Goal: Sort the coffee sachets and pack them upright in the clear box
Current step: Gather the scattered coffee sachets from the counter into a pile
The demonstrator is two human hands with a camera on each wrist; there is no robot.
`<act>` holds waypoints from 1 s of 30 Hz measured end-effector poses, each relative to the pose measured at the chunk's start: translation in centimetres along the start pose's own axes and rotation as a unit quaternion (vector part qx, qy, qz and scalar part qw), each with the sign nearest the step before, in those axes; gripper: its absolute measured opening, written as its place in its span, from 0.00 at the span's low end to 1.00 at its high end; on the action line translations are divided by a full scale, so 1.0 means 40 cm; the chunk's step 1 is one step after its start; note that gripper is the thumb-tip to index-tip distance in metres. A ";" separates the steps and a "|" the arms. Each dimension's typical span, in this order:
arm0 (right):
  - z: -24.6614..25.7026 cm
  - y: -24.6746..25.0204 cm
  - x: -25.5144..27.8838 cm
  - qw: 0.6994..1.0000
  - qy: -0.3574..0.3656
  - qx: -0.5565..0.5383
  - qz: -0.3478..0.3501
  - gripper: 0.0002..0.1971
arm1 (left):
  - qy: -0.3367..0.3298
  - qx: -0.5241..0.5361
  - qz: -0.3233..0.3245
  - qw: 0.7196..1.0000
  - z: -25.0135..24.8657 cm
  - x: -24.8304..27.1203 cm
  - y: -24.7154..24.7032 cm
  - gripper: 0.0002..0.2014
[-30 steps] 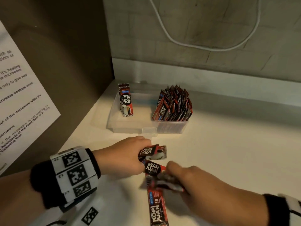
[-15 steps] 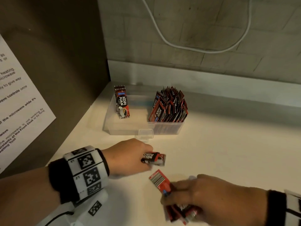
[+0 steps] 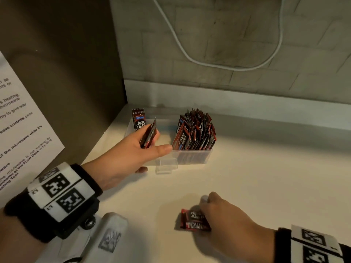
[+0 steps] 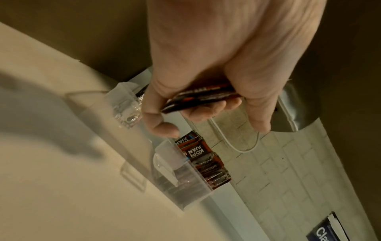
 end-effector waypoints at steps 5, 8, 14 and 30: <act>0.034 0.011 0.012 0.987 0.054 0.148 -0.041 0.18 | 0.055 0.050 0.024 0.997 0.052 0.016 -0.029 0.14; 0.008 0.040 0.002 0.994 0.041 0.088 -0.053 0.15 | 0.074 0.067 0.039 0.994 0.063 0.018 -0.049 0.14; -0.012 0.140 -0.074 0.982 0.000 -0.181 -0.057 0.09 | 0.077 0.139 0.002 0.987 0.015 0.009 -0.059 0.17; 0.187 0.232 -0.165 0.834 0.124 -0.534 -0.058 0.36 | 0.068 0.305 -0.101 0.944 -0.047 -0.028 -0.074 0.08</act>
Point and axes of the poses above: each hand's wrist, its own x-axis away from the middle knuckle, its own y-axis out of the back of the hand, z = x × y, the point moved 9 cm from there along -x, towards the middle knuckle, and after that the axes turned 12 degrees about -x, right-handed, at the moved point
